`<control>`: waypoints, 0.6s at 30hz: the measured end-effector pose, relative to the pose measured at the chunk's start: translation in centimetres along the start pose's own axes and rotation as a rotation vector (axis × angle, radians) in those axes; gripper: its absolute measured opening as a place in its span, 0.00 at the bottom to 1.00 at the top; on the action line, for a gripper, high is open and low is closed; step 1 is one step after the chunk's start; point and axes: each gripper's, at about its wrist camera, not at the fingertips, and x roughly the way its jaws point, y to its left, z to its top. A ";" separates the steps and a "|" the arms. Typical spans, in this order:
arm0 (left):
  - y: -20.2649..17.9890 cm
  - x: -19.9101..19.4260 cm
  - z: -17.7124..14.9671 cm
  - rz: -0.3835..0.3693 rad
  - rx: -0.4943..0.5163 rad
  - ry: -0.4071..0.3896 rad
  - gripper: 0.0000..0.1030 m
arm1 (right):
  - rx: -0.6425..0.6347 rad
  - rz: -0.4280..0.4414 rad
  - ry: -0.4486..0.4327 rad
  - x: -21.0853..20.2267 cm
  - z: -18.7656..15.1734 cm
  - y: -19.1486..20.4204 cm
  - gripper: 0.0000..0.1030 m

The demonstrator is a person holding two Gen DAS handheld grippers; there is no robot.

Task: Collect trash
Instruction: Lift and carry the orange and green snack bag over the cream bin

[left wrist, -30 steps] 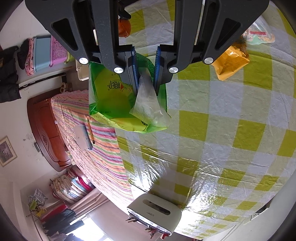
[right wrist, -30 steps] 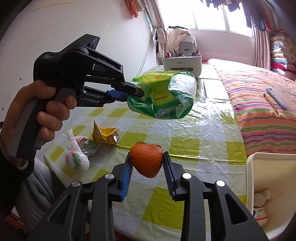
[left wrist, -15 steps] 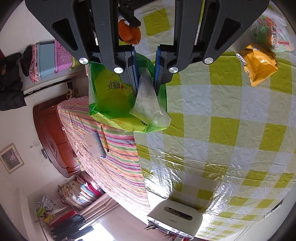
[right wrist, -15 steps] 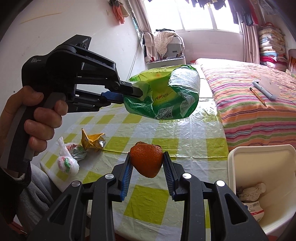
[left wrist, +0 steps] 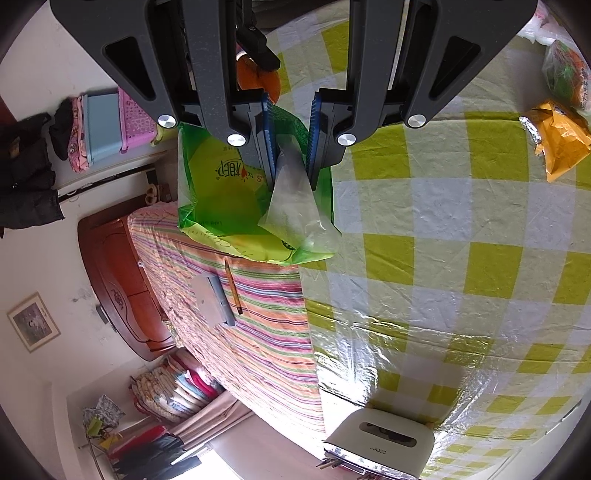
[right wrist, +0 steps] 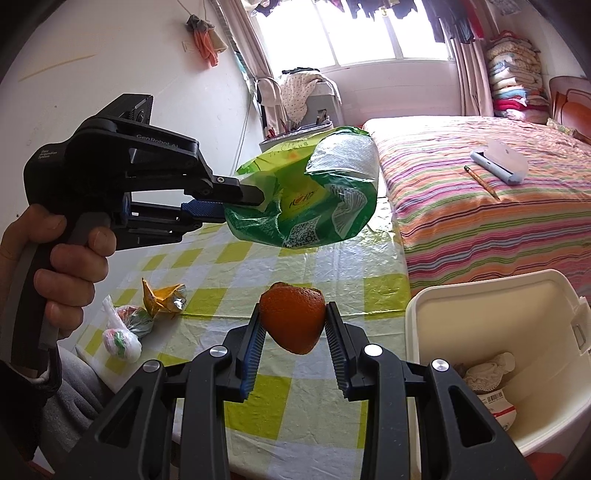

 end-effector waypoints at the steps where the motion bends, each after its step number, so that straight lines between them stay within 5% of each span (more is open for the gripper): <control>1: -0.2 0.1 0.0 -0.002 0.004 0.001 0.14 | 0.009 -0.005 -0.004 -0.1 0.0 -0.3 0.31; 11: -1.8 1.0 -0.5 -0.021 0.029 0.014 0.14 | 0.084 -0.059 -0.043 -1.7 0.3 -3.4 0.31; 18: -3.0 1.7 -1.0 -0.035 0.064 0.031 0.14 | 0.113 -0.201 -0.078 -2.9 0.5 -5.3 0.31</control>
